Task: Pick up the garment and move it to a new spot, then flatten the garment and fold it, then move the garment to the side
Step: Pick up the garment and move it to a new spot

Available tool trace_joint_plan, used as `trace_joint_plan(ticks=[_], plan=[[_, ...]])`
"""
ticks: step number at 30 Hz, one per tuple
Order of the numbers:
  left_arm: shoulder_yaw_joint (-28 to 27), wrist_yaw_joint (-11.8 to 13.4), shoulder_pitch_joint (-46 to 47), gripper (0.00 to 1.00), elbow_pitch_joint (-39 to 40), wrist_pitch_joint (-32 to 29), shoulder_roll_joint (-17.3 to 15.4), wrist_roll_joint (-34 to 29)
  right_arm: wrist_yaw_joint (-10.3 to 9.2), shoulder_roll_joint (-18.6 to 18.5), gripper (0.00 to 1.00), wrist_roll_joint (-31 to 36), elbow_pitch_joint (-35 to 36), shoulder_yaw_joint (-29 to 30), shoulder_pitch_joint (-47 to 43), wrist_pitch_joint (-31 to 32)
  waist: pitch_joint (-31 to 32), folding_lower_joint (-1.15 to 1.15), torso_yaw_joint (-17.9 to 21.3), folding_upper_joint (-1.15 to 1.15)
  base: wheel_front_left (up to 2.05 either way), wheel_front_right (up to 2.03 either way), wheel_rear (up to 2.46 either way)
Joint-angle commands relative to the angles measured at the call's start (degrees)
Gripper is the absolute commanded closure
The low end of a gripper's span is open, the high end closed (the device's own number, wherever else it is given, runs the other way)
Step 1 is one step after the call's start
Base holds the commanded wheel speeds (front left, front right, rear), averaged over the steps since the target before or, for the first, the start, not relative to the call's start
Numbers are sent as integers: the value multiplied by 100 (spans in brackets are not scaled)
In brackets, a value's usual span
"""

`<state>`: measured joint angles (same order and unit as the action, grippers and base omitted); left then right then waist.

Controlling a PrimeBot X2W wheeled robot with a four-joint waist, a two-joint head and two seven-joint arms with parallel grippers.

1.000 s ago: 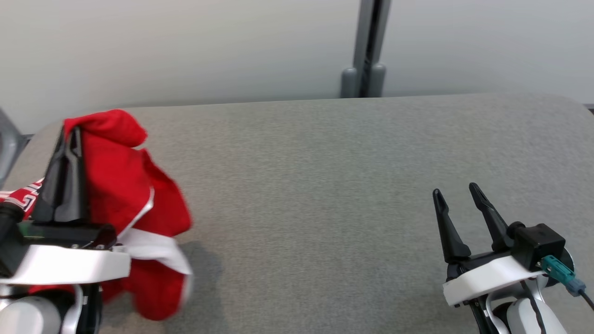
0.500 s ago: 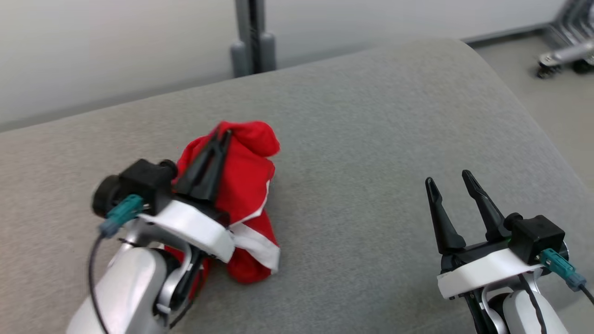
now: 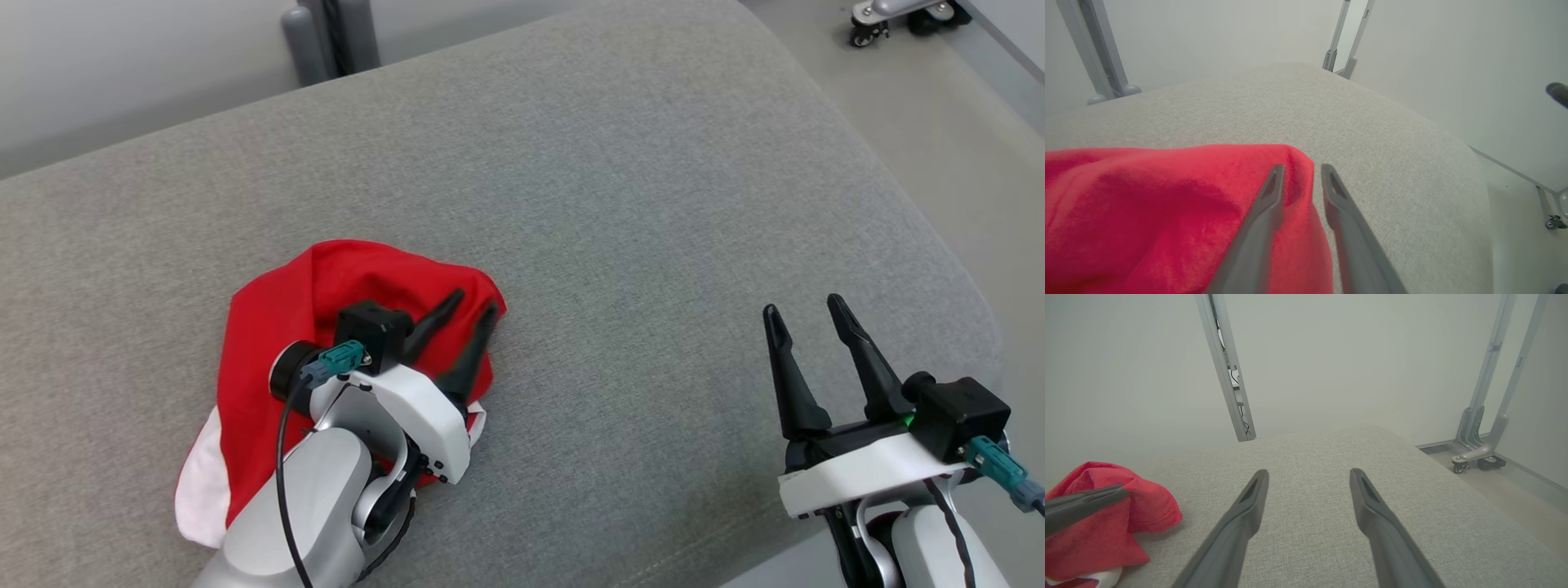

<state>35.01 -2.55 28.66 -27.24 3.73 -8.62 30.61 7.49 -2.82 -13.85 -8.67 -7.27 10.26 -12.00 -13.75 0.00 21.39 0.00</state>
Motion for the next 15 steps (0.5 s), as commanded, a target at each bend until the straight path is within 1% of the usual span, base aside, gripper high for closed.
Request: trace_joint_plan(ticks=[1,4,8,15], plan=[[-1,-59,124,0,-61,138,-6,1,0,-23,0,15,-53,68,7,-43,62,0,-109,0,0,0,0],[-5,-140,74,0,-134,323,56,72,0,-23,0,61,-119,118,24,-59,210,0,-282,0,0,0,0],[-145,-52,-184,0,-41,607,42,206,0,-24,0,118,-223,156,38,-50,466,0,-533,0,0,0,0],[-766,446,-757,0,412,1002,-220,394,0,-24,0,199,-325,280,-57,18,794,0,-1074,0,0,0,0]])
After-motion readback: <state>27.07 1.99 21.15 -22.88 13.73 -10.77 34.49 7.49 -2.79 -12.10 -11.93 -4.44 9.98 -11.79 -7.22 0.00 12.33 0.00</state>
